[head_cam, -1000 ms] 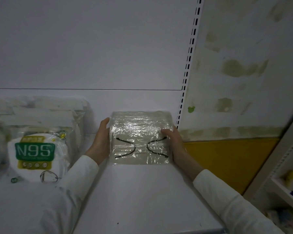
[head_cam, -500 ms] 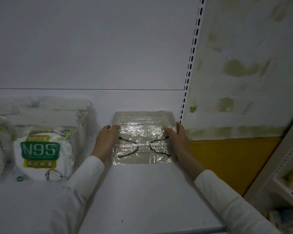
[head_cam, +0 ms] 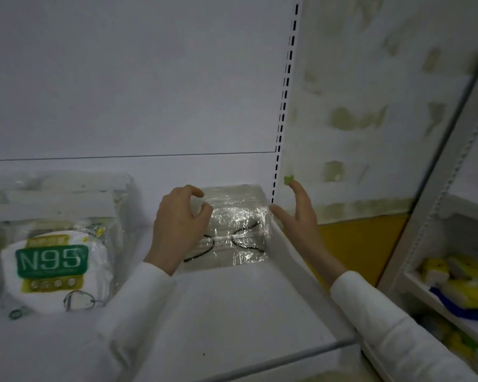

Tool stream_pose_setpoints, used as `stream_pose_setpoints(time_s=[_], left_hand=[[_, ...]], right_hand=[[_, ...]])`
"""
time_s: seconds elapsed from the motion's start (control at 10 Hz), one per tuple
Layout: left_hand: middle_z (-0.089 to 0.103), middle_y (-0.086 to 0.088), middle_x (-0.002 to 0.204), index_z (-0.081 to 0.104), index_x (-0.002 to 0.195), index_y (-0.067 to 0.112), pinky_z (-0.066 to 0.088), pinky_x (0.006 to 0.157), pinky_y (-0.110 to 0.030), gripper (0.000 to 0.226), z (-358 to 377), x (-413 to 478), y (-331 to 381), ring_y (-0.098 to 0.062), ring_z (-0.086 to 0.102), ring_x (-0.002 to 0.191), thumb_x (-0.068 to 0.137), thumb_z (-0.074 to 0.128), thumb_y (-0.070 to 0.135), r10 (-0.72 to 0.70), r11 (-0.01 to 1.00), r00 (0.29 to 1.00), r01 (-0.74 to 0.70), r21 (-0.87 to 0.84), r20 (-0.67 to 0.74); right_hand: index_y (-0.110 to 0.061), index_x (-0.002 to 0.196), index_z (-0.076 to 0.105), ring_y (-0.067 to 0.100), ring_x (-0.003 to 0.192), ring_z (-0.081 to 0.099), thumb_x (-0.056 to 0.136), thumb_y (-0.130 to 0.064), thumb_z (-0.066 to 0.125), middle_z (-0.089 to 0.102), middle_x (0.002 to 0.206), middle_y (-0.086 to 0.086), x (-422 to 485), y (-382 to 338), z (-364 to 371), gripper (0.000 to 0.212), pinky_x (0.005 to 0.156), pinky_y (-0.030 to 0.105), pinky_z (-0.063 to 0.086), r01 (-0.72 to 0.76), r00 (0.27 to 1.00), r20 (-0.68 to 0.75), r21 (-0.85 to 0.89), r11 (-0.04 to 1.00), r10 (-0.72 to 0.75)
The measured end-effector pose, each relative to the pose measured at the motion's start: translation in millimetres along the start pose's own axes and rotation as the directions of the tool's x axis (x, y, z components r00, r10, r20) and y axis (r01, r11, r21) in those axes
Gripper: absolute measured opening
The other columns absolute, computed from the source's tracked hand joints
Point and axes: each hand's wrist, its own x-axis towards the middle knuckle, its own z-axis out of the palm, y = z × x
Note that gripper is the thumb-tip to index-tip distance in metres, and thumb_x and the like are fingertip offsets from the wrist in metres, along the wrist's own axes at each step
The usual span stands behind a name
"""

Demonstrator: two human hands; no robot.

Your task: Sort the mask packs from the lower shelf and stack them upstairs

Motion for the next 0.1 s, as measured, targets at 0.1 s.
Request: stream_pose_setpoints(time_s=[0.1], left_hand=[[0.067, -0.003, 0.100, 0.067, 0.094, 0.014, 0.043, 0.085, -0.030, 0.012, -2.3, -10.9, 1.6, -0.020, 0.059, 0.100, 0.083, 0.065, 0.017, 0.021, 0.997, 0.999, -0.018, -0.071, 0.041]], right_hand=[[-0.023, 0.143, 0.039, 0.004, 0.140, 0.023, 0.085, -0.043, 0.063, 0.028, 0.153, -0.010, -13.9, -10.1, -6.8, 0.066, 0.113, 0.029, 0.021, 0.122, 0.993, 0.013, -0.065, 0.990, -0.121]])
